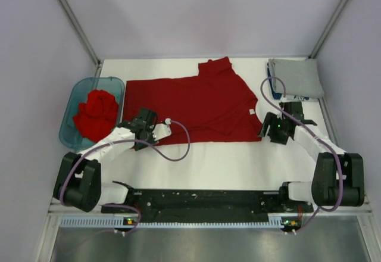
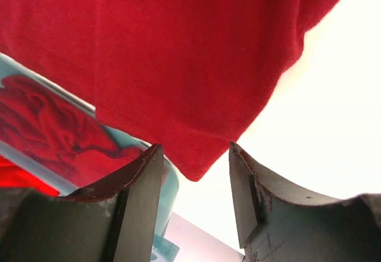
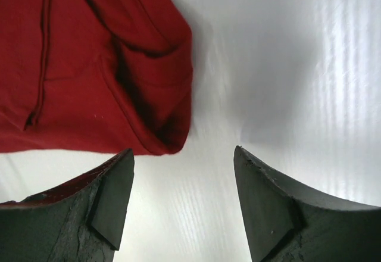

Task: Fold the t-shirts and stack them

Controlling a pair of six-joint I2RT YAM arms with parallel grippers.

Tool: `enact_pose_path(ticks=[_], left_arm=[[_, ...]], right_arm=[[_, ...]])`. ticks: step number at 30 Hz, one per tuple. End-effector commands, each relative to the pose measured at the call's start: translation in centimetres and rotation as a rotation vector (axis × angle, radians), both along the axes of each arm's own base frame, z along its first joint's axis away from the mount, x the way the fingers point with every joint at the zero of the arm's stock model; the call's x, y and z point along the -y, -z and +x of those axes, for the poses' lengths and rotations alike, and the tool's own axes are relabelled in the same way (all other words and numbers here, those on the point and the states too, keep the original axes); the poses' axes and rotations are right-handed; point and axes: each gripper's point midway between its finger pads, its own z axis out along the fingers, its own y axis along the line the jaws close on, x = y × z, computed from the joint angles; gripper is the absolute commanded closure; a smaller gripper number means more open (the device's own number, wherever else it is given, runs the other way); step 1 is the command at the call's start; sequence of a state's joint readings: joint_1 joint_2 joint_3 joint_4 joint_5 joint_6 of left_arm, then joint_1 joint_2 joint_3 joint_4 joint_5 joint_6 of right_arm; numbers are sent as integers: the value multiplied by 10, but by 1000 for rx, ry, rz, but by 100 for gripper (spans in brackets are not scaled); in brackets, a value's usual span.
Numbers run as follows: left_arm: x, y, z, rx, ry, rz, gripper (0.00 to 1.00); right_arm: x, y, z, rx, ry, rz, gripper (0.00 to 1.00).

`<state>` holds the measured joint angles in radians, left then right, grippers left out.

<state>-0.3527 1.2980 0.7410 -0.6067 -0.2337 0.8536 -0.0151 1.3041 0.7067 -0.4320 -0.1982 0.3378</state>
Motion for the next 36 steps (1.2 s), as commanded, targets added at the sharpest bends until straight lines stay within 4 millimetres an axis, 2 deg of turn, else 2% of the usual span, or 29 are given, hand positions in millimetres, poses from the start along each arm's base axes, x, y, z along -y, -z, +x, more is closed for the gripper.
enact_pose_path(ticks=[1, 5, 7, 8, 10, 11, 12, 16, 18, 20, 24, 27, 33, 36], left_arm=[[-13, 10, 14, 40, 17, 76, 47], [-24, 22, 19, 33, -21, 98, 47], [-27, 28, 21, 39, -28, 102, 47], [-28, 29, 23, 43, -28, 104, 47], [-27, 33, 24, 39, -28, 103, 48], [-27, 34, 24, 34, -29, 103, 52], [-28, 36, 22, 26, -28, 105, 60], [-31, 45, 10, -6, -13, 106, 100], [-31, 48, 5, -21, -8, 99, 100], [-28, 47, 2, -41, -7, 80, 100], [-10, 38, -13, -124, 5, -3, 100], [1, 31, -24, -137, 49, -40, 100], [7, 23, -46, -180, 78, -69, 100], [6, 23, -55, -206, 79, -61, 100]], right_arm=[[-25, -6, 15, 89, -20, 137, 33], [-33, 21, 6, -9, -47, 179, 33], [-35, 30, 4, -33, -54, 190, 38], [-38, 33, 4, -44, -60, 205, 46], [-39, 33, 7, -44, -46, 220, 77], [-40, 30, 7, -39, -40, 224, 91], [-36, 27, 8, -27, -17, 226, 100], [1, 9, 2, 55, 149, 226, 100], [19, 4, -8, 80, 236, 226, 100], [26, 5, -23, 77, 287, 220, 100], [25, -2, -37, 106, 365, 237, 100], [32, -5, -45, 102, 430, 206, 100], [39, -7, -73, 46, 569, 180, 100], [43, -1, -85, -56, 641, 157, 100]])
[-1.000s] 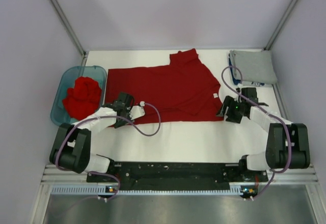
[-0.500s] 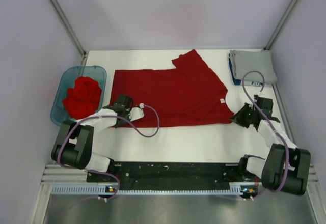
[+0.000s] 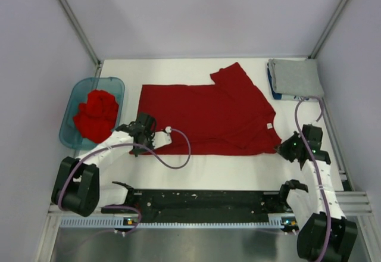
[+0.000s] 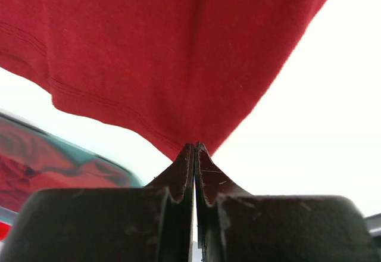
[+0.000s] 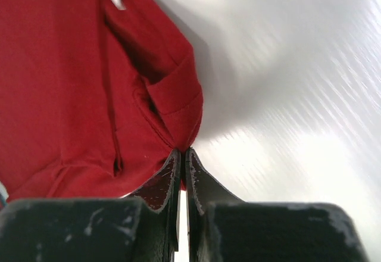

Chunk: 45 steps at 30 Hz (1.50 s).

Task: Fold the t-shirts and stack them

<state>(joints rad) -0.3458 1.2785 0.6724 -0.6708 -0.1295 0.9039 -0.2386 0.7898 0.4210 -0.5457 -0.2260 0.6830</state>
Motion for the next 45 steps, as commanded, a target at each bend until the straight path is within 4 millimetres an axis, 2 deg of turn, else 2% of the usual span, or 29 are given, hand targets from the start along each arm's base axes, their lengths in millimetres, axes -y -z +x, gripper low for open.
enact_pose_path(ticks=[1, 4, 5, 7, 8, 10, 12, 13, 14, 16, 18, 19, 21, 22, 23, 25, 27, 28, 30, 32, 34, 37, 40, 43, 45], left_arm=[[3, -2, -24, -80, 6, -18, 100], [1, -3, -25, -67, 7, -8, 100], [-2, -3, -23, -53, 4, 4, 100], [-12, -5, -13, -3, -20, 64, 73], [-17, -6, -8, 15, -32, 96, 63], [-23, -11, -1, 39, -56, 137, 50], [-25, -18, 2, 42, -71, 161, 45], [-26, -22, 1, 32, -77, 167, 40], [-25, -26, 1, 23, -79, 165, 40], [-21, -40, 0, 1, -75, 143, 39], [-7, -58, 6, 6, -58, 87, 39], [7, -69, 13, 21, -40, 45, 39], [42, -89, 18, 6, 32, -60, 38], [73, -100, 18, -2, 109, -133, 38], [93, -107, 20, 0, 161, -163, 38], [154, -123, 20, -5, 303, -283, 41], [212, -133, 17, -18, 419, -396, 53], [242, -137, 12, -33, 471, -459, 62], [297, -144, 4, -73, 556, -581, 74], [345, -142, -7, -125, 624, -689, 75], [385, -131, -12, -162, 657, -750, 73], [432, -120, -19, -222, 686, -792, 69], [462, -98, -34, -312, 714, -798, 67], [475, -68, -40, -356, 720, -768, 66], [477, -56, -40, -367, 705, -767, 65]], right_arm=[[17, 10, -24, -172, 162, -23, 100], [27, 11, -31, -209, 232, -55, 100], [29, 11, -31, -208, 245, -64, 97], [39, 12, -33, -222, 296, -103, 62], [44, 12, -35, -229, 321, -124, 49], [55, 7, -35, -224, 355, -172, 35], [71, -4, -34, -206, 384, -253, 30], [76, -11, -32, -190, 394, -282, 30], [81, -22, -28, -162, 390, -310, 30], [86, -40, -19, -111, 357, -353, 31], [81, -58, 2, -17, 224, -382, 35], [72, -65, 13, 33, 139, -369, 43], [41, -78, 35, 150, -61, -300, 65], [28, -84, 42, 186, -111, -266, 74], [10, -84, 47, 203, -184, -227, 80], [-16, -76, 48, 180, -292, -181, 91], [-33, -60, 46, 131, -342, -127, 97], [-36, -53, 44, 112, -333, -100, 100], [-33, -39, 42, 82, -302, -92, 100], [-32, -27, 42, 79, -278, -86, 100], [-30, -17, 42, 69, -252, -54, 100], [-26, 1, 36, 37, -224, 6, 100], [-21, 18, 28, -13, -219, -10, 100], [-21, 29, 22, -51, -209, 12, 100], [-20, 32, 21, -53, -193, 26, 100]])
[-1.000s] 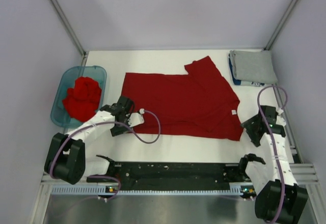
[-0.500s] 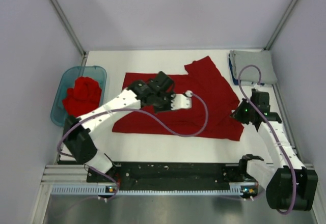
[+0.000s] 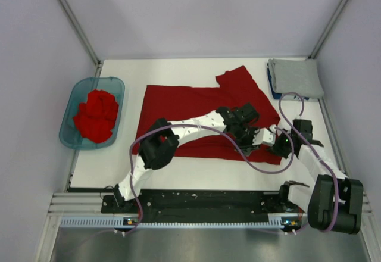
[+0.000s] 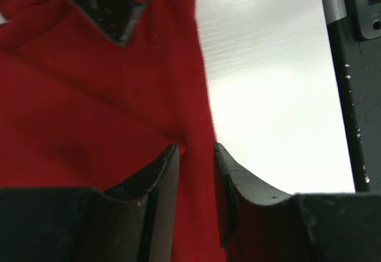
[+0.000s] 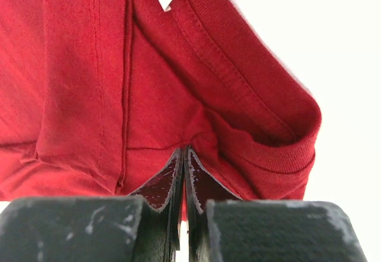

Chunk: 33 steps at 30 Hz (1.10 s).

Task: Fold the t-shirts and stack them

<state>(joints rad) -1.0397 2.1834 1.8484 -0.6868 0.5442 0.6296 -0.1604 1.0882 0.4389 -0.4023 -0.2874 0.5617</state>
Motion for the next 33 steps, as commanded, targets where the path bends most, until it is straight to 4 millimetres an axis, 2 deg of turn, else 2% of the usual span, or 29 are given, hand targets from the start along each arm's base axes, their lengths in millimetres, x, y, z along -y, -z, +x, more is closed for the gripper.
enact_pose_path(ticks=[1, 6, 10, 14, 20, 22, 24, 27, 28, 33], left_arm=[[20, 2, -13, -71, 21, -50, 65], [15, 29, -2, -26, -22, -4, 66], [16, 36, 10, 19, -63, 9, 71], [10, 44, 9, 20, -53, 31, 74], [2, 53, 5, 27, -51, 75, 72], [3, 55, 5, 37, -51, 75, 76], [4, 58, 10, 54, -67, 76, 87], [5, 58, 17, 83, -88, 83, 94], [4, 59, 19, 96, -92, 88, 99], [0, 58, 30, 151, -121, 108, 100]], right_arm=[[3, -2, 11, 54, 28, 22, 100], [9, -3, 13, 61, 44, 10, 100], [8, -2, 12, 62, 37, 10, 100], [10, -2, 13, 69, 41, 2, 100], [13, -4, 13, 78, 51, -17, 100], [13, -5, 14, 82, 51, -17, 100], [13, -4, 13, 82, 51, -17, 100], [14, -3, 12, 76, 56, -21, 100], [15, -3, 13, 76, 60, -25, 100], [17, 1, 12, 61, 65, -29, 100]])
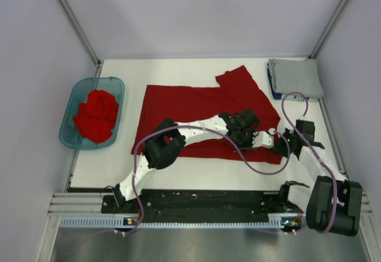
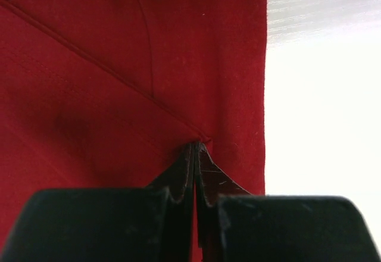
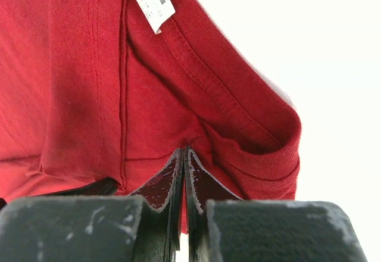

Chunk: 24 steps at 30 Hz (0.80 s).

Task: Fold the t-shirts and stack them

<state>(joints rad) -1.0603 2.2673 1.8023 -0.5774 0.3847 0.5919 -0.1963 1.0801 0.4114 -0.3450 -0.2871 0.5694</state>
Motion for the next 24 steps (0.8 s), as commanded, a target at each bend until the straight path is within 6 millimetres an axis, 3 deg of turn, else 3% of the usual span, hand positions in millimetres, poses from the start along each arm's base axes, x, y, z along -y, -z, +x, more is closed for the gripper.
enact_pose_path(ticks=[1, 3, 7, 14, 19, 24], left_arm=[[-1, -2, 16, 82, -45, 17, 100], [1, -17, 28, 101, -109, 15, 100], [6, -40, 29, 27, -117, -43, 100], [1, -49, 31, -30, -145, -56, 100], [-11, -60, 83, 0, -365, -105, 100], [-38, -53, 126, -20, -568, -112, 100]], right_arm=[[8, -1, 6, 22, 24, -26, 100], [9, 1, 5, 18, 29, -29, 100], [16, 7, 2, -5, 59, -56, 100], [19, 11, 0, -18, 76, -66, 100], [20, 11, -1, -20, 77, -71, 100], [22, 12, -1, -21, 88, -79, 100]])
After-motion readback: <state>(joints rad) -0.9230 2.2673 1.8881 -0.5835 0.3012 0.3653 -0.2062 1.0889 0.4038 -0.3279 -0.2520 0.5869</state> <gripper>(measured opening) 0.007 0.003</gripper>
